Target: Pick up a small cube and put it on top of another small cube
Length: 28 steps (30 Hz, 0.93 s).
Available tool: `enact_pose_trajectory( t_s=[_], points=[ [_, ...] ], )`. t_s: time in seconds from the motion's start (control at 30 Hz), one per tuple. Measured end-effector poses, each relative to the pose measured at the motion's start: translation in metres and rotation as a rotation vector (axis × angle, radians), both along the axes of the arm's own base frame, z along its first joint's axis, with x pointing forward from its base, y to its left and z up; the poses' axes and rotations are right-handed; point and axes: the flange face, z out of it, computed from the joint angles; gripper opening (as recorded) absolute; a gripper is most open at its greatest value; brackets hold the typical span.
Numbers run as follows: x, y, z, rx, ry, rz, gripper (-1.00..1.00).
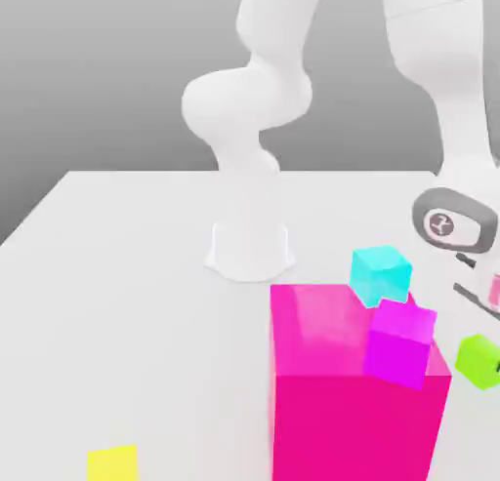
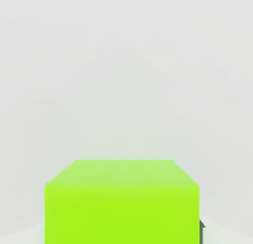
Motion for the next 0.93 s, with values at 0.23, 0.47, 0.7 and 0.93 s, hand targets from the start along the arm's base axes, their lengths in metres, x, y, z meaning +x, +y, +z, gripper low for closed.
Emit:
enact_pose_trajectory(
  t_s=[0.23,0.47,0.7,0.93],
  points=[
    [0.042,-0.014,0.085,-0.003,-0.005,-0.065,-1.00],
    [0.151,-0.097,0.193,-0.006,-0.008,-0.279,-1.00],
    [0.206,-0.214,0.296,0.001,0.000,-0.475,-1.00],
    [0.205,-0.211,0.252,0.002,0.002,-0.465,1.00]
  ],
)
